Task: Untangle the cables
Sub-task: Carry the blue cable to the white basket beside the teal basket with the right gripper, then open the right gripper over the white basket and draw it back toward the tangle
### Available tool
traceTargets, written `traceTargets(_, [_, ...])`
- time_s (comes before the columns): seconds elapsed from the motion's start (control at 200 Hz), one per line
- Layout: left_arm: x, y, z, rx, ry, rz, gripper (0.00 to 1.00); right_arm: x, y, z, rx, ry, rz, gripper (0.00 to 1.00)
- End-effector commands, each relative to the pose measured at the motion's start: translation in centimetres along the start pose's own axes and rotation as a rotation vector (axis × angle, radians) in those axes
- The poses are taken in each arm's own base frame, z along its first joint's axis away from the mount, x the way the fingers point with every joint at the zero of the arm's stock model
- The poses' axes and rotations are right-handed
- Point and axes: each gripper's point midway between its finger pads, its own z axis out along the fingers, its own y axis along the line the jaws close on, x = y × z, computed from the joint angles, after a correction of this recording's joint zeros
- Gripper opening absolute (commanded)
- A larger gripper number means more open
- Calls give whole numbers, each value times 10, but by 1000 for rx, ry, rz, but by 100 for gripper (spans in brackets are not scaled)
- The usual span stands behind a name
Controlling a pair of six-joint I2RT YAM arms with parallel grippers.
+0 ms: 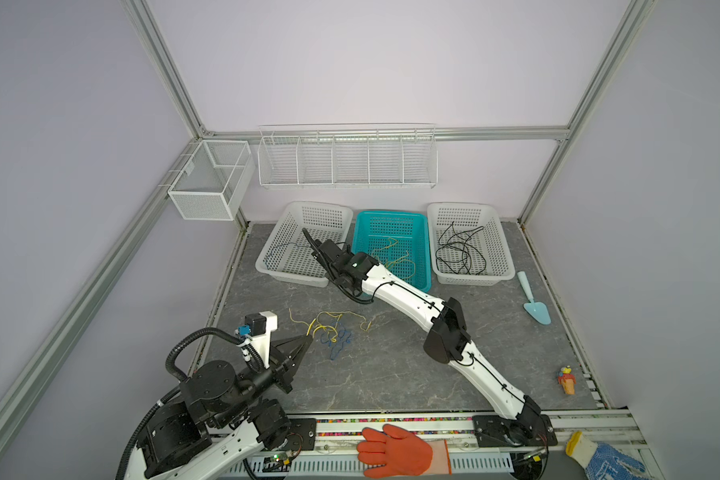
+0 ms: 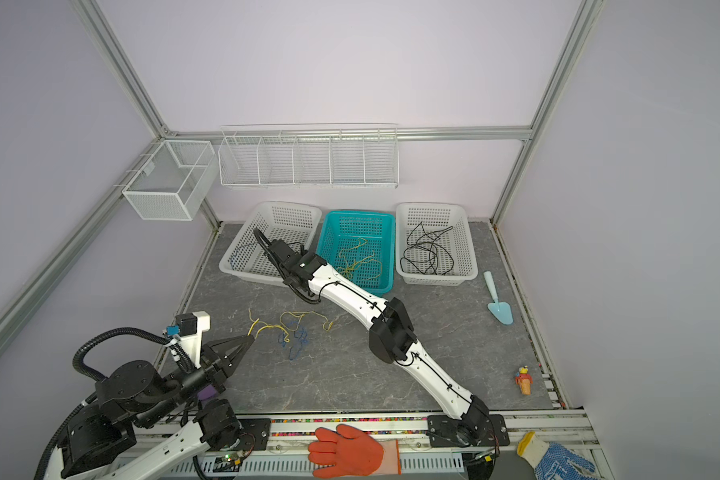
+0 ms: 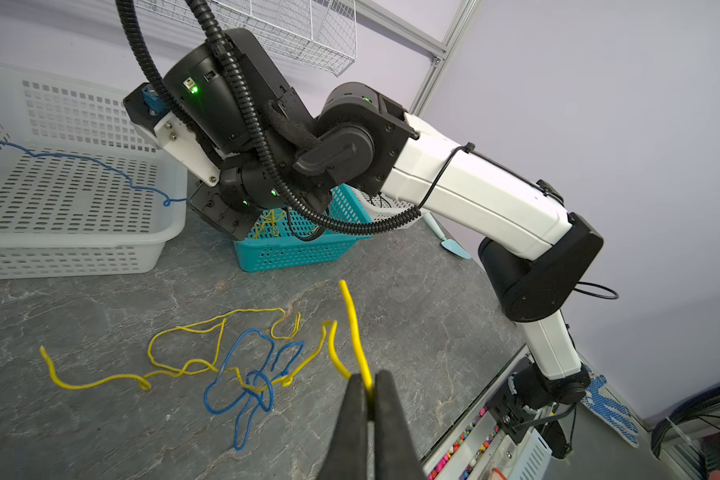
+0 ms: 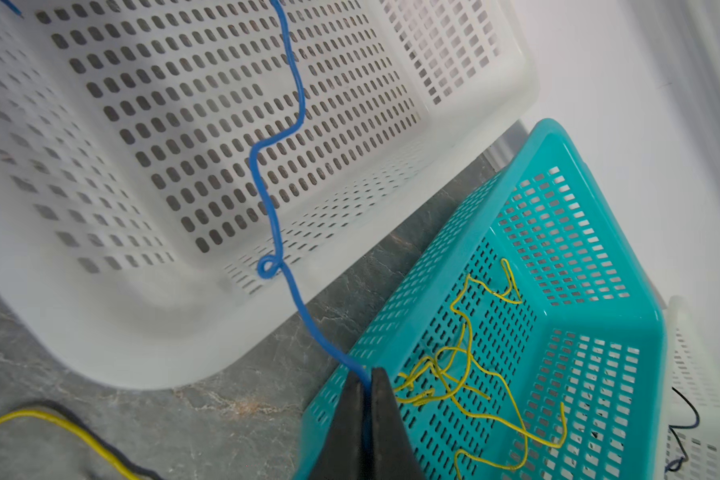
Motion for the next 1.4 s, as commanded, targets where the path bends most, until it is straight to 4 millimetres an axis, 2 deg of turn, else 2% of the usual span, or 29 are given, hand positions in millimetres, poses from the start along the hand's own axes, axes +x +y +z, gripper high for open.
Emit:
traceTargets(0.0, [5, 2, 1, -4, 16, 22, 0, 1, 12, 6, -47, -1, -25, 7])
traceTargets(0.245, [5, 2, 0, -3, 13, 22, 0, -4, 7, 0, -63, -15, 19, 13])
traceTargets(0.46, [4, 2, 0, -5, 12, 22, 0, -11, 22, -10, -189, -42, 56, 21])
traceTargets(0.52, [4, 2, 0, -6, 10, 20, 0, -14, 26, -12, -218, -48, 65, 25])
traceTargets(0.595, [4, 3, -1, -8, 7, 20, 0, -16, 29, -17, -258, -53, 83, 36])
traceTargets(0.74, [3, 4, -1, -13, 3, 20, 0, -23, 12, -33, -322, -69, 164, 47])
traceTargets(0.91, [3, 4, 0, -17, 6, 21, 0, -37, -21, -69, -427, -130, 290, 55])
traceTargets(1.065, [3, 4, 0, -18, 6, 20, 0, -39, -36, -110, -494, -173, 301, 59])
traceTargets(1.22, [3, 5, 0, -24, 5, 18, 0, -23, -51, -146, -497, -193, 307, 60])
traceTargets(1.3, [4, 6, 1, -31, 9, 18, 0, -7, -47, -165, -550, -225, 301, 61])
traceTargets(1.395, [3, 6, 3, -37, 12, 17, 0, 14, -37, -198, -658, -310, 289, 63])
